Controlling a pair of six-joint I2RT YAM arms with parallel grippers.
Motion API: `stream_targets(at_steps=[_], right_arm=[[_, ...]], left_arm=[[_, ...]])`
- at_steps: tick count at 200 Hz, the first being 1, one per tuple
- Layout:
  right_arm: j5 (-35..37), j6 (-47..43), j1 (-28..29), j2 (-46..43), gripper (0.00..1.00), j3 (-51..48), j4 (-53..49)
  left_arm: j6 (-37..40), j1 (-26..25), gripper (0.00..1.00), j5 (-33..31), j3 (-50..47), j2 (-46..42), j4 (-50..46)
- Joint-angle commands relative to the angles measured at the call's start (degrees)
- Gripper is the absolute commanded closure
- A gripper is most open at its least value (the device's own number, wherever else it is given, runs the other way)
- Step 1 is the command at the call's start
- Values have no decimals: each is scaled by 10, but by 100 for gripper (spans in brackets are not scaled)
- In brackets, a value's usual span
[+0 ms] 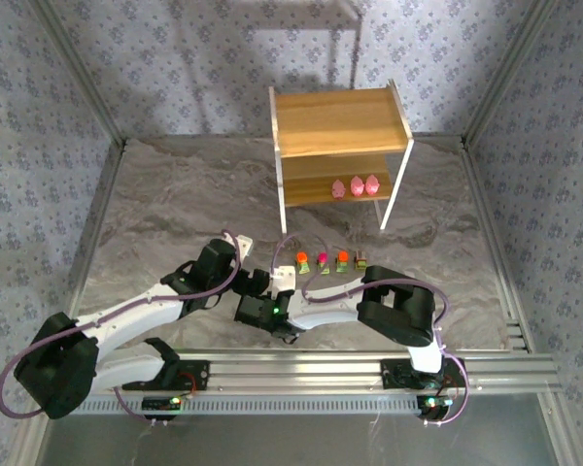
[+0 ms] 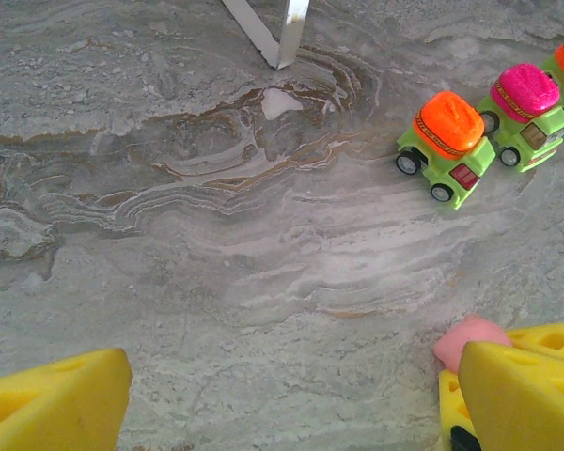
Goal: Place and organize the plastic toys onto the shelf
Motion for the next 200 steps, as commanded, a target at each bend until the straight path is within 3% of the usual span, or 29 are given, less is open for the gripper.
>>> stream_targets(at_steps=[1,200], right_arm=[[24,-3,5,-6,67,8,-25],[73,11,9,-138,71,-52,-111]], left_arm=[[-6,1,10,19,0,-2,12],[10,-27,10,28,8,12,22]])
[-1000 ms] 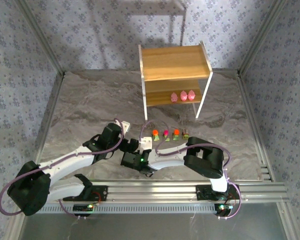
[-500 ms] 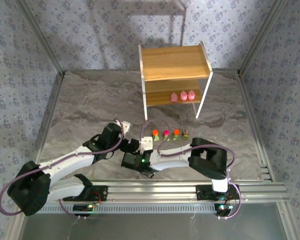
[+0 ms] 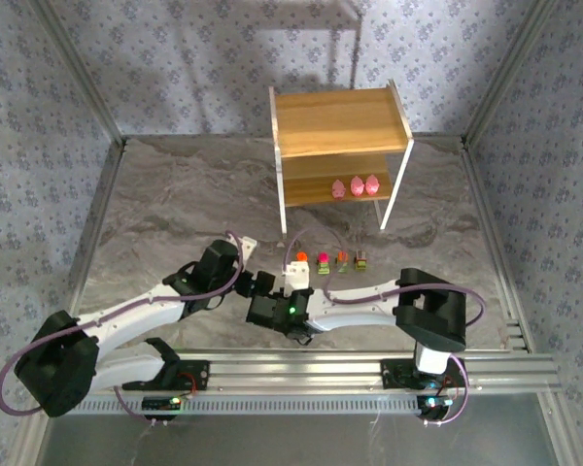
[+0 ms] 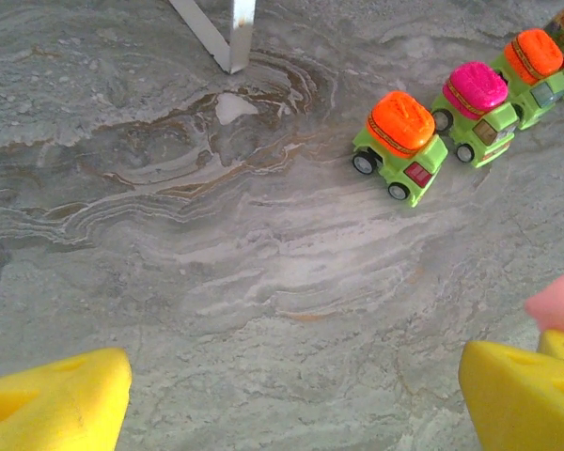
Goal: Place and organize the plastic toys onto the shelf
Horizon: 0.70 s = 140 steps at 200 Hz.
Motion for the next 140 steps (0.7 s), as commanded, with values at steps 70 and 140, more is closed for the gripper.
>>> stream_targets(at_steps=[70,140], right_arm=[[29,-37,-27,-99,70,-35,-48],[31,-102,-68,-173,71,-46,-44]], left_arm=[[20,-28,10,9,13,12,10],[32,-48,10,25,14,9,21]])
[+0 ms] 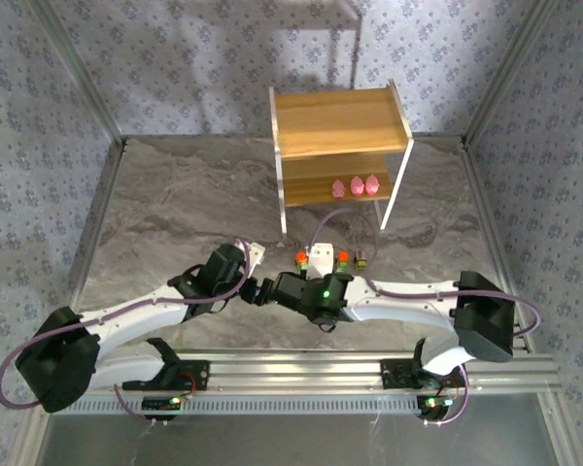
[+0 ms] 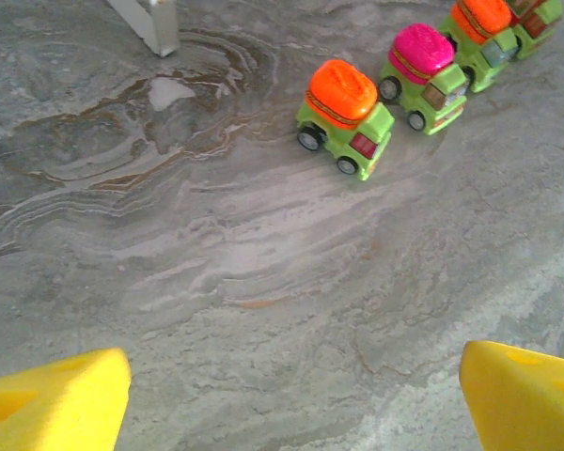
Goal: Place and organize the plastic toys onto the shelf
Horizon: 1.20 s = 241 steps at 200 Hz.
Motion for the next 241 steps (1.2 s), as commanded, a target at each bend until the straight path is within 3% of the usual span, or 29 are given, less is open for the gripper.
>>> stream_targets(at_steps=[1,92,161,241], right_arm=[[18,-35,-11,-24,71,-5,-13],[-13,-116,-70,-56,71,2,29],[-53,-189,-120,-47,71,31,66],[-106,-257,-187,-43,71,58,101]], left_arm=[[15,-12,10,17,14,1,18],[37,-56,9,21,19,1,30],[34,-68,7,-62,2,-37,37],[33,-70,4,-103,-2,-47,36]])
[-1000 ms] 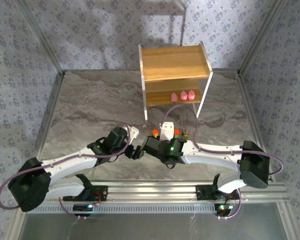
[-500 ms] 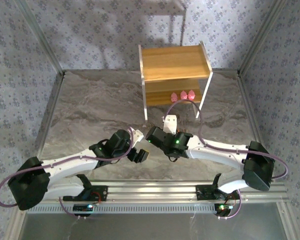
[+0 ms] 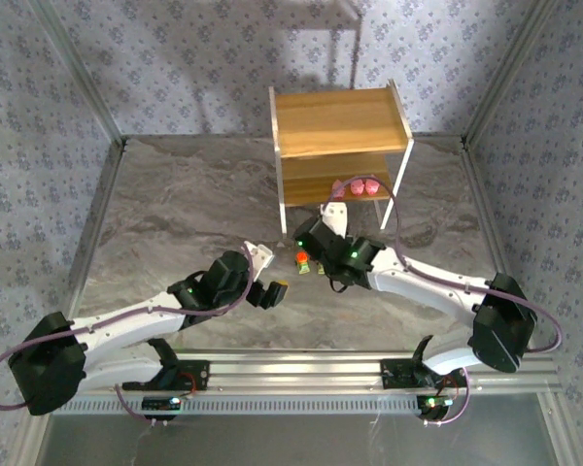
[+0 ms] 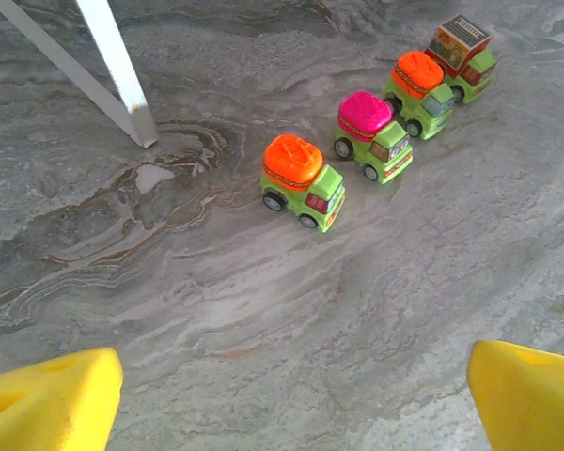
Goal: Place and organize the plastic toys onto the shelf
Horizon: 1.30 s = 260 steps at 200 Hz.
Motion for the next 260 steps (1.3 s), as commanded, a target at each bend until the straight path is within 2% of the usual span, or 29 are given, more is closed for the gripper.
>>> stream_targets(at_steps=[1,61,260], right_arm=[[-17,-32,-14,2,71,25,10],[-45,-53,-47,8,72,44,16],[-105,-147,-116,113,72,172,36]], left_arm=[[5,-6,4,-25,-2,-12,6],[0,-11,0,-35,1,-9,4],[-2,-16,0,-38,-1,-14,3]])
